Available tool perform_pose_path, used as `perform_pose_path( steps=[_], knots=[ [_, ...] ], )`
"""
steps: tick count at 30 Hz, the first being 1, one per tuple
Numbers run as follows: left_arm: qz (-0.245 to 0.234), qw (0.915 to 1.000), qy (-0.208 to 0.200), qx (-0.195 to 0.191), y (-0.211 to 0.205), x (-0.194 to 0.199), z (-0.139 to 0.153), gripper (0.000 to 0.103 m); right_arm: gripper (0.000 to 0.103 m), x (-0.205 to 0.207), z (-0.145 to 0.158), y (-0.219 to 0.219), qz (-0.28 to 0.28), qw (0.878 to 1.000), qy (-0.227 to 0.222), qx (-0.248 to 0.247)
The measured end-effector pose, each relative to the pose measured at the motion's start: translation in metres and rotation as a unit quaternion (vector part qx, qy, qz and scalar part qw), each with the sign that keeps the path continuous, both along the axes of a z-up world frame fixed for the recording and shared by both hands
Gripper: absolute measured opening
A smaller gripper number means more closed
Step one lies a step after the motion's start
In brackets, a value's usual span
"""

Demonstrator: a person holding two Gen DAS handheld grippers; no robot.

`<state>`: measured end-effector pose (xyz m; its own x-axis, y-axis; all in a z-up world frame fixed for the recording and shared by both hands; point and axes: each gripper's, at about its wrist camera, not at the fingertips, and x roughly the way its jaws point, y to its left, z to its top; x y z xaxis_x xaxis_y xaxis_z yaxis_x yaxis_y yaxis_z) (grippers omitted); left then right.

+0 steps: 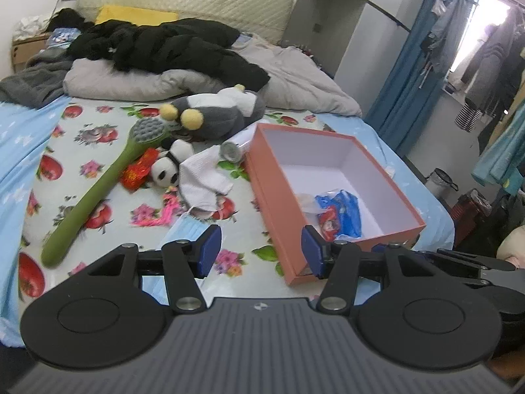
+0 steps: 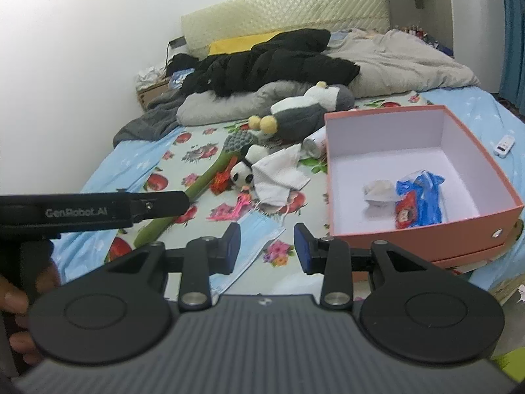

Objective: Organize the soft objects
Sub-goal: 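Move the left gripper to the pink toy and close on it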

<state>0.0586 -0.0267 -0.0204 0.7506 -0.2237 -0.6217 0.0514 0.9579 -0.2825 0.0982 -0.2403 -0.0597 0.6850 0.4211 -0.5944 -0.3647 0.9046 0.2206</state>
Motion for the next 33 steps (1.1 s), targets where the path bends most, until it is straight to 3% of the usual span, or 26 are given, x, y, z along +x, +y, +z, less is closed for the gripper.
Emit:
perform_pose_path(
  steps=[3, 15, 25, 33],
  knots=[
    [0.015, 0.9999, -0.001, -0.001, 0.012, -0.006, -0.002, 0.067, 0.039, -0.002, -0.003, 0.010, 0.010, 1.000, 0.004, -0.001],
    [0.059, 0.9978, 0.022, -0.019, 0.062, -0.011, -0.031, 0.069, 0.039, 0.002, -0.023, 0.053, 0.038, 0.998, 0.032, -0.027],
    [0.052, 0.9984, 0.023, -0.006, 0.090, 0.025, -0.047, 0.069, 0.039, 0.026, -0.042, 0.072, 0.020, 0.998, 0.046, -0.028],
    [0.058, 0.9971, 0.047, -0.011, 0.104, 0.061, -0.080, 0.069, 0.039, 0.058, -0.066, 0.083, 0.028, 0.997, 0.068, -0.027]
  ],
)
